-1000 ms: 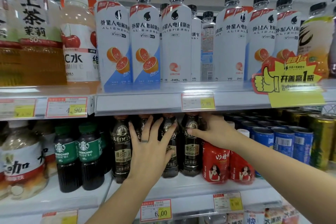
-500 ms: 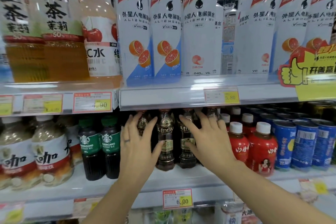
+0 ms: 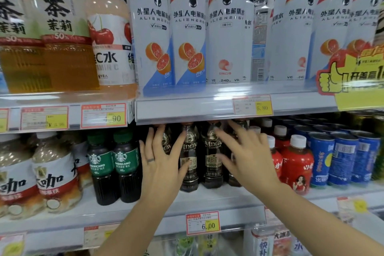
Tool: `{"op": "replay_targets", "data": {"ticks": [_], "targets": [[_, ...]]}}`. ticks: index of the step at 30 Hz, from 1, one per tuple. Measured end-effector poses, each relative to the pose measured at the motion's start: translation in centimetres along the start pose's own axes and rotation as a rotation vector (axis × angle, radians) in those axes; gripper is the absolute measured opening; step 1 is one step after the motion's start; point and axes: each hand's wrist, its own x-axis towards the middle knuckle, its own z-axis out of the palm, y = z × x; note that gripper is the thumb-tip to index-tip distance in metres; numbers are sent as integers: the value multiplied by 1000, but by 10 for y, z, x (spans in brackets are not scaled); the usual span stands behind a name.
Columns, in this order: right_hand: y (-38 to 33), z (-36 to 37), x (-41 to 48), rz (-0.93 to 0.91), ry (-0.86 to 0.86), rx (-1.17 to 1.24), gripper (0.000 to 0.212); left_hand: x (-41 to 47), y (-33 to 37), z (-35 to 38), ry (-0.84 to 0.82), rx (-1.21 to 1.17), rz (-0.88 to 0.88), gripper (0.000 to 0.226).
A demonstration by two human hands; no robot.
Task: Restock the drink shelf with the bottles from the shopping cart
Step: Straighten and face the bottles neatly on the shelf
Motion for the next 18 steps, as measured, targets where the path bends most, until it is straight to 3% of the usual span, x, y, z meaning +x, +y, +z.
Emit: {"op": "replay_targets", "data": {"ticks": [3,6,10,18], "targets": [[27,-11,-5,152,89,94,40,-8,11,-2,17,98,222,75],[41,-10,4,244,-97,89,58,-8,27,2,-49,186,369,89],[41,-10,16,242,-304,168,80,2,36,13,-160,277,393,113],[43,-7,19,187,-282,115,84,2,30,26,-196,334,401,123]]}}
